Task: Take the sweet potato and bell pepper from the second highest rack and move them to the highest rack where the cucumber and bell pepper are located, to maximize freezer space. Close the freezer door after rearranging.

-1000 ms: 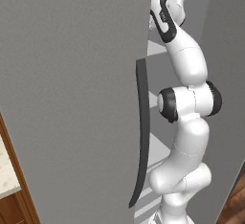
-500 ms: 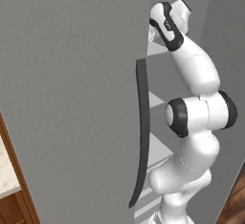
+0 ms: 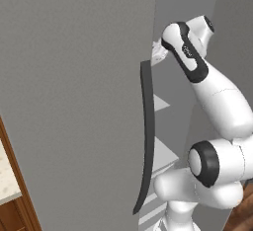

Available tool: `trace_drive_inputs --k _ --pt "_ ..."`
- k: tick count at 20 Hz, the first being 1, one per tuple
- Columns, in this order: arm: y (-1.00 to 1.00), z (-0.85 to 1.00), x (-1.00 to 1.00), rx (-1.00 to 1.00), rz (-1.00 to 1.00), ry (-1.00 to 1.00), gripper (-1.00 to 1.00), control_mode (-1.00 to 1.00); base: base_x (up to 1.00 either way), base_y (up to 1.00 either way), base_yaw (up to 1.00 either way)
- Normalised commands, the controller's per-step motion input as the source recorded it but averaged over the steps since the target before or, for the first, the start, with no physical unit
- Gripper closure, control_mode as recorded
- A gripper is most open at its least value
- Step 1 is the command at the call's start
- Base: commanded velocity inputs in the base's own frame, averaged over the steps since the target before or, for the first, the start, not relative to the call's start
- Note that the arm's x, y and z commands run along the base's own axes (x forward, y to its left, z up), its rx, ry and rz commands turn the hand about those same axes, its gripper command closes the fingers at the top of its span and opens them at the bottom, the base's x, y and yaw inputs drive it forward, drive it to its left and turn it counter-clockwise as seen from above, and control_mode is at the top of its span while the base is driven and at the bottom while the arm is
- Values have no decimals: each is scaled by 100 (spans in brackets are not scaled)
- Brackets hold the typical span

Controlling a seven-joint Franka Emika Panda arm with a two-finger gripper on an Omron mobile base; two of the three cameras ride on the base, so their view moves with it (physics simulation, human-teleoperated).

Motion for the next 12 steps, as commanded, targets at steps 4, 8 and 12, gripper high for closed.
trace_drive_inputs --k 4,8,12 --pt "0 0 -80 3 -13 0 -100 -100 0 0 0" --pt "-8 0 -88 26 -35 3 -100 -100 0 0 0" --pt "-7 -2 -81 38 -53 13 -100 -100 0 0 0"
